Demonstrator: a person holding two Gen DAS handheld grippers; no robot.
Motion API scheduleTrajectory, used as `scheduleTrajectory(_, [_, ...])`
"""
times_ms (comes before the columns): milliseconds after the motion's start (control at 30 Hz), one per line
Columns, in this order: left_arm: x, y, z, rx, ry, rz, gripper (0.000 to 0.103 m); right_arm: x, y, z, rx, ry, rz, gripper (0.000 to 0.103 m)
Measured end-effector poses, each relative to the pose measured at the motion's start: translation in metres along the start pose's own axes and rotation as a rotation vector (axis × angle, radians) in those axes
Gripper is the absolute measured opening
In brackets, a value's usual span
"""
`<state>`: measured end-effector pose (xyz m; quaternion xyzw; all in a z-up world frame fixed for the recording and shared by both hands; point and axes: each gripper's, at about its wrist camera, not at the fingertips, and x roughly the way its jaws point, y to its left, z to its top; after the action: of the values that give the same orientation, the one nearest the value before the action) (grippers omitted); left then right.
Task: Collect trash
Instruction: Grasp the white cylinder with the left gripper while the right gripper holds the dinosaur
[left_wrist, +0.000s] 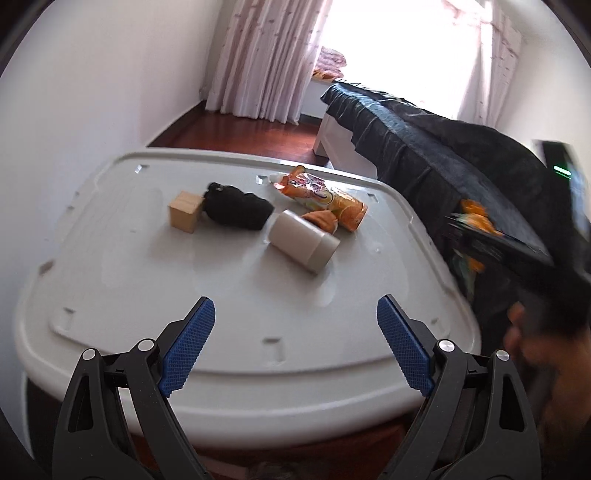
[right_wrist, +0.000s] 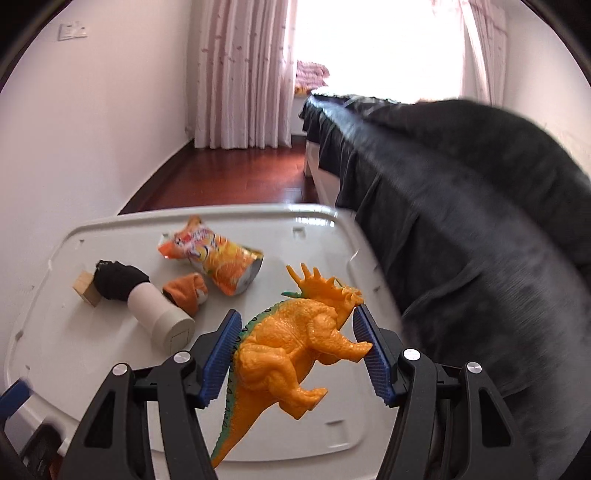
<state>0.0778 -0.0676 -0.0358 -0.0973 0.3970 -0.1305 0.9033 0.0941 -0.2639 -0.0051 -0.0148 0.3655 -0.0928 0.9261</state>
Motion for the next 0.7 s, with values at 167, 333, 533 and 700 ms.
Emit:
scheduleTrajectory(167, [0.063, -0.033, 0.02, -0.078, 0.045, 0.099, 0.087, -0.024, -0.018, 0.003, -0.016, -0.068, 0.016, 0.062])
scheduleTrajectory(333, [0.111, -0.047, 0.026, -0.116, 0.064, 0.208, 0.087, -0.026, -0.022, 0.003, -0.019, -0.085, 0.039, 0.062])
scheduleTrajectory(533, [0.148, -0.038, 0.038, -0.15, 0.09, 0.295, 0.087, -0.028, -0.018, -0.001, -0.024, -0.087, 0.078, 0.062])
scheduleTrajectory(700, [0.169, -0.024, 0.04, -0.138, 0.148, 0.332, 0.073, -0.038, -0.01, 0.001, -0.04, -0.112, 0.095, 0.062])
